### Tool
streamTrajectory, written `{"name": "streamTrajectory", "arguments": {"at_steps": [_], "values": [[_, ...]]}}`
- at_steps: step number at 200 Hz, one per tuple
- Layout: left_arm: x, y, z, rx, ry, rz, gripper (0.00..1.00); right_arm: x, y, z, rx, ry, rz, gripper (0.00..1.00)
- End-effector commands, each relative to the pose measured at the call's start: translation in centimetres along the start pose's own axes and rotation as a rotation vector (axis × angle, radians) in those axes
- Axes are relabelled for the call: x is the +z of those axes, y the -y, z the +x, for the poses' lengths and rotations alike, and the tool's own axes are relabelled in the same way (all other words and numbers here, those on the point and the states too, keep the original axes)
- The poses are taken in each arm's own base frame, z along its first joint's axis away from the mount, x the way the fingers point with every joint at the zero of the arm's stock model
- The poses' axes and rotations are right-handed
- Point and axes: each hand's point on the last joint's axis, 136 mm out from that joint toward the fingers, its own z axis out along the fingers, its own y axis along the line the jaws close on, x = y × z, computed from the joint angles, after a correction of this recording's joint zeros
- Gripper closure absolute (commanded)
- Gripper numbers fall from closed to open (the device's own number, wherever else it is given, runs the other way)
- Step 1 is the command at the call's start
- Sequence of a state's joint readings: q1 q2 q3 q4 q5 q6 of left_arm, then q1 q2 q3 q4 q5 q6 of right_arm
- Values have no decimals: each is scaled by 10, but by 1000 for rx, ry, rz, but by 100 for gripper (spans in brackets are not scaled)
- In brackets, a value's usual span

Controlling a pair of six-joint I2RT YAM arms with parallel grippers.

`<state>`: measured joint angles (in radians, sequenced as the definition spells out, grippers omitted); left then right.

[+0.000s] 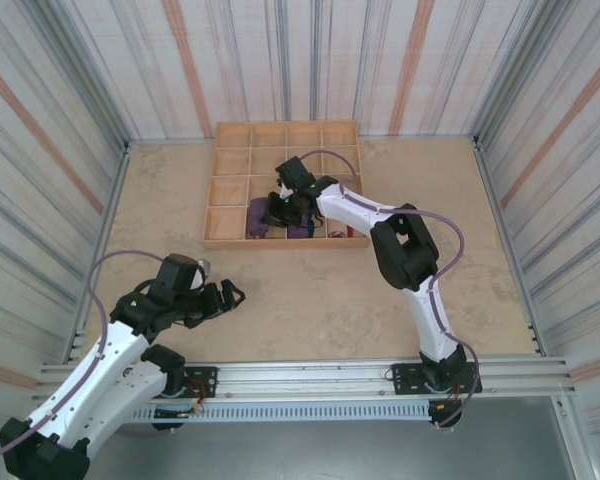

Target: Roll the socks

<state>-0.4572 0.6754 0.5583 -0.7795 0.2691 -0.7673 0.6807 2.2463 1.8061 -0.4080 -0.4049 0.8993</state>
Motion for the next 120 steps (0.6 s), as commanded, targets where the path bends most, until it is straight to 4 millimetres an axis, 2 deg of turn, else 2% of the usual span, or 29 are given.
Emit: {"name": "streamTrajectory", "arguments": {"at_steps": [1, 47, 91, 101, 120], "values": [[-5, 3, 1, -18, -8, 8, 2, 16, 10, 12, 69, -64, 22, 100], [-3, 4, -1, -32, -3, 12, 1, 37, 26, 28, 91, -118, 66, 100], [-5, 6, -4, -14, -8, 4, 1, 43, 36, 36, 111, -166, 92, 100], [-5, 6, -5, -12, -4, 3, 1, 42, 34, 36, 104, -165, 90, 94], [-3, 3, -7, -10, 5, -19, 1, 33, 27, 32, 75, -137, 87, 73]]}}
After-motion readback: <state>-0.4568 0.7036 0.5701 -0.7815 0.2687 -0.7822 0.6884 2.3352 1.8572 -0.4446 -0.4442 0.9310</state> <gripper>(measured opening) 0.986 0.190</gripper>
